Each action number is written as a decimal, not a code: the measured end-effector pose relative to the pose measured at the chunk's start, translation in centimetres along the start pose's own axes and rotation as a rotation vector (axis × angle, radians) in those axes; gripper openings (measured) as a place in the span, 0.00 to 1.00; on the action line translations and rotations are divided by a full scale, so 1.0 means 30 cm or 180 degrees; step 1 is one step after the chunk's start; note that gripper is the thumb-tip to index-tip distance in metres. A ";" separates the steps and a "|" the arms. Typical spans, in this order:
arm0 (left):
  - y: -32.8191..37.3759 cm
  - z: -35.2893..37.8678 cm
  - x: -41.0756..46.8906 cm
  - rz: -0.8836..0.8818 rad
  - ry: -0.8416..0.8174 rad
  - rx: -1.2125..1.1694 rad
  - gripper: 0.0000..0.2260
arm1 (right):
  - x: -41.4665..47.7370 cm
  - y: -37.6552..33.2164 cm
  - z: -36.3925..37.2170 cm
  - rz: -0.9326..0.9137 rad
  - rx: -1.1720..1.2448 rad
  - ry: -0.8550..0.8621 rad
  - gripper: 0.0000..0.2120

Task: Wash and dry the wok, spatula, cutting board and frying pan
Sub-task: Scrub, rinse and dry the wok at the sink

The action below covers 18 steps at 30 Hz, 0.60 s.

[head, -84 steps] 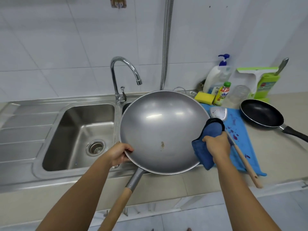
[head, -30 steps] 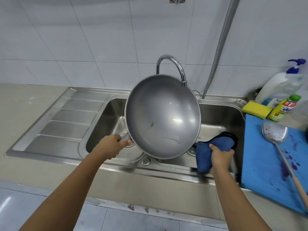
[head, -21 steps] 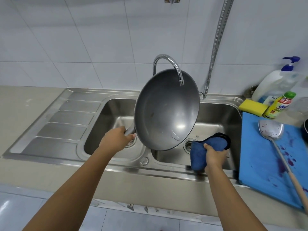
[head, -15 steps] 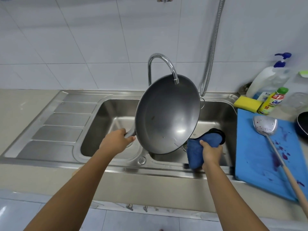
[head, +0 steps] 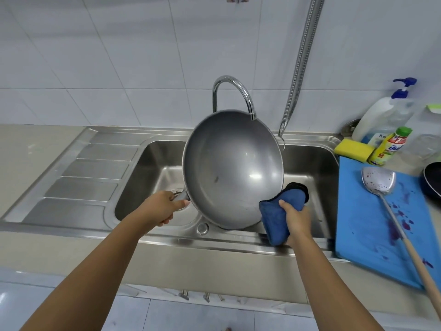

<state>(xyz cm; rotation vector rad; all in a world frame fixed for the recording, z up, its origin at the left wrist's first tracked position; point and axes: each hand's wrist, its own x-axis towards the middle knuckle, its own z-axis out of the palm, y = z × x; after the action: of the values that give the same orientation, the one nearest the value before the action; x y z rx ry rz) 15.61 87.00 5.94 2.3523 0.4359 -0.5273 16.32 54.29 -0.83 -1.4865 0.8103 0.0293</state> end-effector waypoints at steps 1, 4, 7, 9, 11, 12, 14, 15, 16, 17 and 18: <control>-0.011 -0.001 -0.009 -0.0034 -0.0068 -0.0181 0.17 | -0.010 -0.010 0.010 -0.0101 -0.0051 -0.0117 0.16; -0.048 0.002 -0.031 -0.0130 -0.0238 -0.0598 0.19 | -0.040 -0.035 0.053 -0.0393 -0.0224 -0.0452 0.09; -0.076 0.005 -0.054 -0.0174 -0.0457 -0.0761 0.21 | -0.068 -0.059 0.115 -0.0621 -0.0518 -0.0646 0.07; -0.096 0.005 -0.067 -0.0168 -0.0591 -0.0776 0.21 | -0.085 -0.074 0.159 -0.0696 -0.0706 -0.0819 0.05; -0.120 0.006 -0.079 -0.0144 -0.0672 -0.0757 0.23 | -0.111 -0.090 0.203 -0.0758 -0.0912 -0.1024 0.06; -0.135 0.007 -0.083 -0.0147 -0.0695 -0.0775 0.25 | -0.124 -0.095 0.224 -0.0812 -0.1058 -0.1096 0.06; -0.161 0.008 -0.094 -0.0182 -0.0743 -0.0777 0.26 | -0.141 -0.096 0.261 -0.0892 -0.1378 -0.1237 0.06; -0.173 0.008 -0.101 -0.0194 -0.0780 -0.0735 0.26 | -0.148 -0.096 0.277 -0.0914 -0.1544 -0.1317 0.06; -0.186 0.008 -0.107 -0.0201 -0.0825 -0.0692 0.26 | -0.153 -0.093 0.293 -0.0927 -0.1710 -0.1398 0.06; -0.198 0.007 -0.115 -0.0208 -0.0863 -0.0661 0.26 | -0.156 -0.089 0.311 -0.0927 -0.1888 -0.1466 0.07; -0.211 0.007 -0.120 -0.0216 -0.0890 -0.0634 0.26 | -0.157 -0.080 0.329 -0.0925 -0.2114 -0.1530 0.09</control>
<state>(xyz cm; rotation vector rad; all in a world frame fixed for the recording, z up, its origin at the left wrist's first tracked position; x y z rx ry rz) 9.68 90.77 4.09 2.0421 0.4178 -0.7947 18.51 64.78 2.34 -2.0956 0.1810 0.4571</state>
